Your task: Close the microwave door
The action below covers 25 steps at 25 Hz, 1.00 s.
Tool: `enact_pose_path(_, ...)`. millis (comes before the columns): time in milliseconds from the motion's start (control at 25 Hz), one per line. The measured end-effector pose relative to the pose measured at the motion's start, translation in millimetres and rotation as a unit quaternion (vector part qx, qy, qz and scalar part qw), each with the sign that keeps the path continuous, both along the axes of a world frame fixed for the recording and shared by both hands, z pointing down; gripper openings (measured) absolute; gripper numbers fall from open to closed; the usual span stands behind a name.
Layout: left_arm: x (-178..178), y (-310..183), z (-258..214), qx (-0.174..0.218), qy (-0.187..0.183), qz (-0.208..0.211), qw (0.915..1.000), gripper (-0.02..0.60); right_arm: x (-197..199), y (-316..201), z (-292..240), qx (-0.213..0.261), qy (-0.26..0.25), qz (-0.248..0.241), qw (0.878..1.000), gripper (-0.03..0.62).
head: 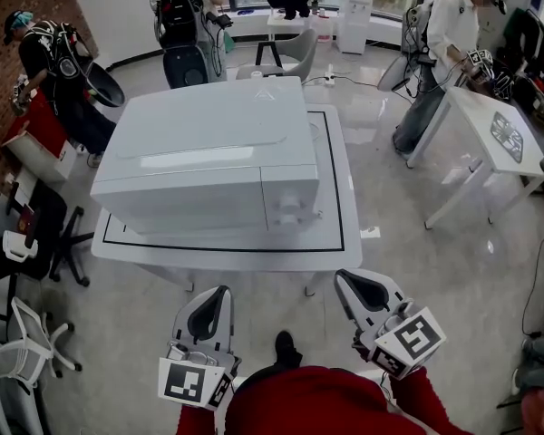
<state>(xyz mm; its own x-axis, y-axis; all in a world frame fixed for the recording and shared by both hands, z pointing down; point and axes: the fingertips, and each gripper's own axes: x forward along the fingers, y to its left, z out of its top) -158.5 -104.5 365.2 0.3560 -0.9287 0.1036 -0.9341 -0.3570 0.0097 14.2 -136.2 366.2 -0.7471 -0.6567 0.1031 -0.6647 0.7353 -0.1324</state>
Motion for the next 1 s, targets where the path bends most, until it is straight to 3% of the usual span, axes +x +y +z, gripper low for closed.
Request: enact_pose_path(1000,-0.8,2.1,5.7,-0.005,0.002,0.004,1.0,0.011,-11.8,4.3,3.2,0.0,0.007,-0.007,1.0,0.012)
